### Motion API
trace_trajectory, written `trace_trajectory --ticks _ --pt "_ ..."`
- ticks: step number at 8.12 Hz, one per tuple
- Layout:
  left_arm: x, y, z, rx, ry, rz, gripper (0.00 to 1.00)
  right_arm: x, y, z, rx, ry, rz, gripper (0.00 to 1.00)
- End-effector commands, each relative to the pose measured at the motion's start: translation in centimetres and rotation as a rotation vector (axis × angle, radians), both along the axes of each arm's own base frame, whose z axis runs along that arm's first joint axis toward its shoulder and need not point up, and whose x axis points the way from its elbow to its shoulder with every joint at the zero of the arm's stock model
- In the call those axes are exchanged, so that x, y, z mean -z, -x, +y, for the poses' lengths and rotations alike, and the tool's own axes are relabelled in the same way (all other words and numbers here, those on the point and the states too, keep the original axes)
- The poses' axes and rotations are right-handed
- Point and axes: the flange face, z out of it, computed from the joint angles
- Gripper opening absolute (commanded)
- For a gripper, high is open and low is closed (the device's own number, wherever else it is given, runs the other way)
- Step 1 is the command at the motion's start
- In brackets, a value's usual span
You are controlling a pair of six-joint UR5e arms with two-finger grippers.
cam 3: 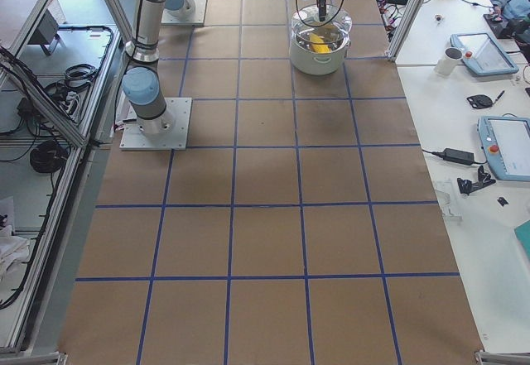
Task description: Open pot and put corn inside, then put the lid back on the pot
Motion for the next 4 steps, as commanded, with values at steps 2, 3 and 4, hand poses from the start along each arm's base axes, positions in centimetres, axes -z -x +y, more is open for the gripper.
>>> trace_trajectory --ticks 2,3,4 --pt "-0.4 0.1 1.1 -0.089 -0.026 -0.027 1.0 2.1 -0.5 -0.7 0.001 -0.025 -0.004 0.46" --pt "-0.7 0.3 1.9 -0.089 -0.047 -0.026 1.0 1.9 -0.5 -0.7 0.002 -0.023 -0.008 0.46" --pt "-0.8 0.3 2.6 -0.092 -0.076 -0.023 1.0 2.3 -0.5 -0.8 -0.003 -0.029 -0.005 0.46"
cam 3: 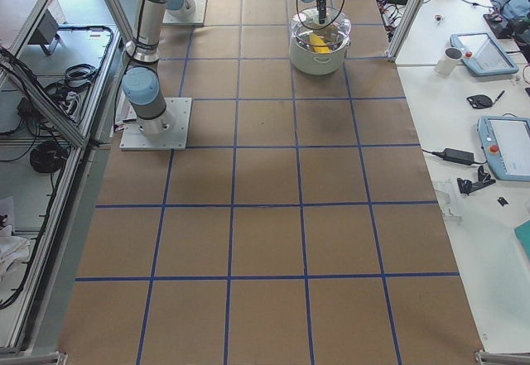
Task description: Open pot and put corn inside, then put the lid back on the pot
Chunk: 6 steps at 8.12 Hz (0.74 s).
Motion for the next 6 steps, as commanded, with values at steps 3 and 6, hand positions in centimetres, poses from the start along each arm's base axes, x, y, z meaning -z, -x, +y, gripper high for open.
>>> trace_trajectory --ticks 3,6 --pt "1.1 0.2 1.2 -0.017 -0.115 0.01 1.0 2.4 -0.2 -0.5 -0.006 -0.033 0.009 0.46" --pt "1.9 0.1 0.8 -0.046 -0.135 0.015 1.0 2.8 -0.2 -0.6 -0.007 -0.039 0.011 0.46"
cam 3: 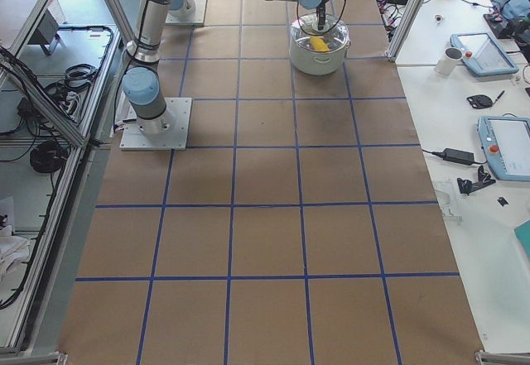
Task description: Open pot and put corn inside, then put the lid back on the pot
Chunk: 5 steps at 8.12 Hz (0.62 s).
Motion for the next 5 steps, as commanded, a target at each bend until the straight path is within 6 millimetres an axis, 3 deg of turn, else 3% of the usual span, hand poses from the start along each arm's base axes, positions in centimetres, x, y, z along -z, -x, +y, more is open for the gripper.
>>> trace_trajectory --ticks 1,5 --pt "0.72 -0.03 -0.4 -0.021 -0.016 0.004 1.0 0.41 -0.01 -0.03 -0.006 -0.006 0.003 0.46" --pt "0.62 -0.03 -0.37 -0.022 -0.013 0.004 1.0 1.07 -0.97 0.45 -0.022 -0.015 0.008 0.45"
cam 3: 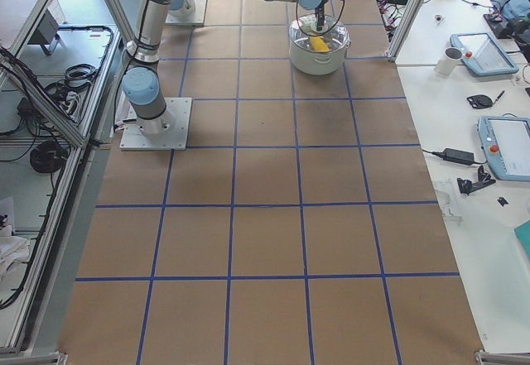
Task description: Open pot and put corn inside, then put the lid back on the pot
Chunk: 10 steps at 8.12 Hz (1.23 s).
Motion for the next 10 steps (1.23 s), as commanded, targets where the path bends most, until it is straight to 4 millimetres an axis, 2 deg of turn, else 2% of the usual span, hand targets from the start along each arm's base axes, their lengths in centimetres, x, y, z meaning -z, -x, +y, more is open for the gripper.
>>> trace_trajectory --ticks 1,10 --pt "0.0 0.0 0.0 -0.003 0.0 0.0 1.0 0.43 -0.25 0.07 -0.025 -0.003 0.007 0.45" --pt "-0.85 0.2 0.62 -0.05 0.017 0.01 1.0 0.58 -0.27 -0.4 -0.036 0.052 0.006 0.45"
